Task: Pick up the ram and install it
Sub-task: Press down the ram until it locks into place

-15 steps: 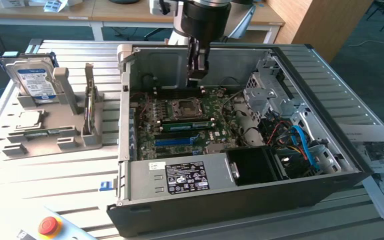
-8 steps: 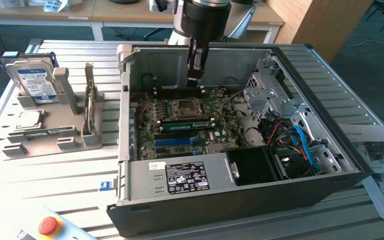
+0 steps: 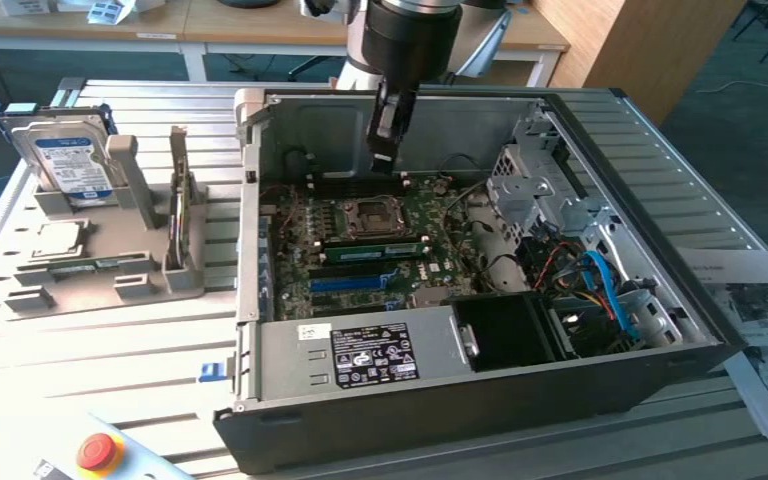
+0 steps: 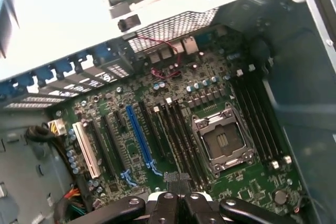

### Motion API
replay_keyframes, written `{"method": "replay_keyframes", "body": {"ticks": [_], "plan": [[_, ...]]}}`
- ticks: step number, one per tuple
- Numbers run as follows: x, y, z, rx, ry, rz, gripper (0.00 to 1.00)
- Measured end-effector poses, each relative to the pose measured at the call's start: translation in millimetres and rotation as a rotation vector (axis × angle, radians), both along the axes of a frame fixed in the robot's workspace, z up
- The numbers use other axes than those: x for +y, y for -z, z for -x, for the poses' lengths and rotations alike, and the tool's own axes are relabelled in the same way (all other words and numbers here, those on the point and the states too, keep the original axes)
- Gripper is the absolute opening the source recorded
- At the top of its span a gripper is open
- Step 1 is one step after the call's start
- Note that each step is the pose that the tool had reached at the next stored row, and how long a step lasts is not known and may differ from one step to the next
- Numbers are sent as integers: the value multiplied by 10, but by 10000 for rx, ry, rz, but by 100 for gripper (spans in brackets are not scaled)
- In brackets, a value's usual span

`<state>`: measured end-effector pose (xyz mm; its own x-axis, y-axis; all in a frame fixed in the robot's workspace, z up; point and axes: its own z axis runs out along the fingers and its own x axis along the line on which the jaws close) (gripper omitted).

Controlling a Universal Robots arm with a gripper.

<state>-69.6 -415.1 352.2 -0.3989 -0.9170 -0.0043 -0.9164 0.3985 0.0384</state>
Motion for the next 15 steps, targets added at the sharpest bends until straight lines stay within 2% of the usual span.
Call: {"method": "replay_keyframes", "body": {"ticks": [15], "plan": [[0, 2, 0, 0, 2725, 0, 10]]}}
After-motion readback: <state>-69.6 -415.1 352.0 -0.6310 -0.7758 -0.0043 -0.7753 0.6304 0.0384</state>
